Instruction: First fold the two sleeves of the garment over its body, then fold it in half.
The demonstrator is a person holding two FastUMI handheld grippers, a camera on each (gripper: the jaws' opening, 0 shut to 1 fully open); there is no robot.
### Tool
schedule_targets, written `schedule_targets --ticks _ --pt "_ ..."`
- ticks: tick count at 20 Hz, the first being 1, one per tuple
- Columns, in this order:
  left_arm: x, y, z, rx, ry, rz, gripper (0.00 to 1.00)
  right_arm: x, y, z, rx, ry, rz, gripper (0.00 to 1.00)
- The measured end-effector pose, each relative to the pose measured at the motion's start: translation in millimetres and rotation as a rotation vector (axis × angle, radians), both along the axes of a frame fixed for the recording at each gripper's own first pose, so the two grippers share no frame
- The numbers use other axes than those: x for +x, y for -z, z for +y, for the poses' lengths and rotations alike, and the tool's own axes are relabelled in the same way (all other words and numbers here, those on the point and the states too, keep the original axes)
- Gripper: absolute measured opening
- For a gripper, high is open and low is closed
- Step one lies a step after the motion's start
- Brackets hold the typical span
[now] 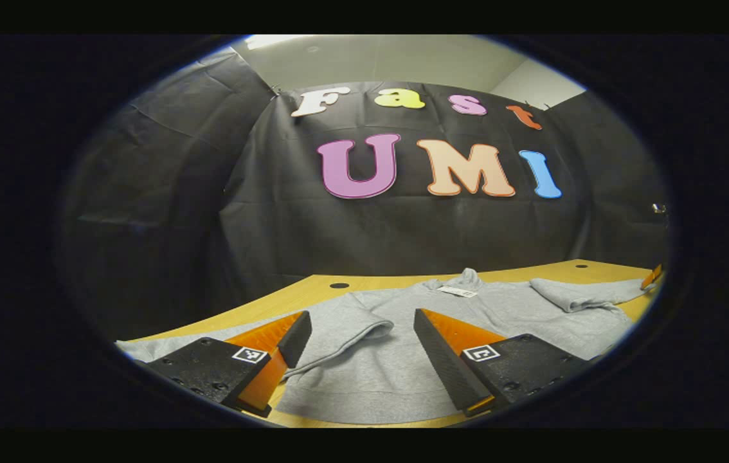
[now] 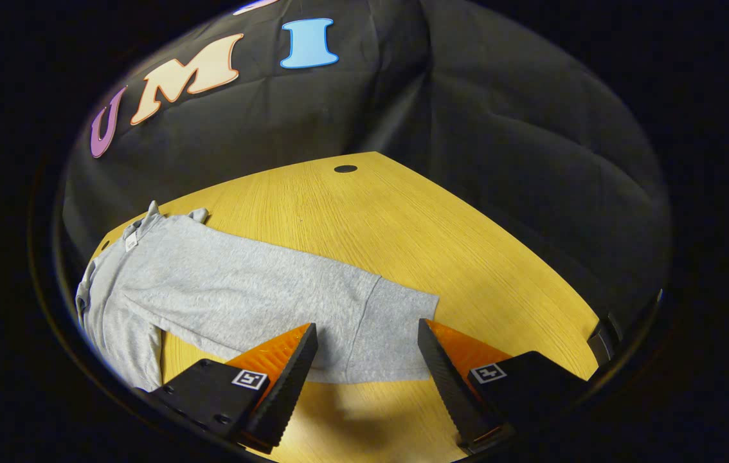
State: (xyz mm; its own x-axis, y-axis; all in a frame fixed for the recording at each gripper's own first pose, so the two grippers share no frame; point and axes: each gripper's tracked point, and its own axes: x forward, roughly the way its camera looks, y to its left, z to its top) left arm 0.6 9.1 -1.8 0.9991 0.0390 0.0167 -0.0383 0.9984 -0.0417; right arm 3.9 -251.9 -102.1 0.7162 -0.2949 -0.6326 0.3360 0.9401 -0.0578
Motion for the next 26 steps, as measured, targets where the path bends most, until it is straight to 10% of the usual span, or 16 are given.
schedule_targets --ticks 6,9,17,26 --pt "0.2 -0.2 -0.3 0.0 0.0 0.001 0.94 -1.9 0.5 4.7 0.004 -0.04 0.005 0.96" --pt "-0.4 -0.1 0.9 -0.001 0.0 0.001 0.94 0.8 1.5 15.0 -0.001 -0.074 0.003 0.64" --pt "-0.2 0.1 -0.5 -0.001 0.0 0.001 0.94 3.3 2.7 30.9 -0.022 -0.118 -0.004 0.19" --pt "-2.1 0.5 0.6 -0.002 -0.001 0.002 0.95 3.6 -1.2 34.6 0.063 -0.071 -0.005 0.08"
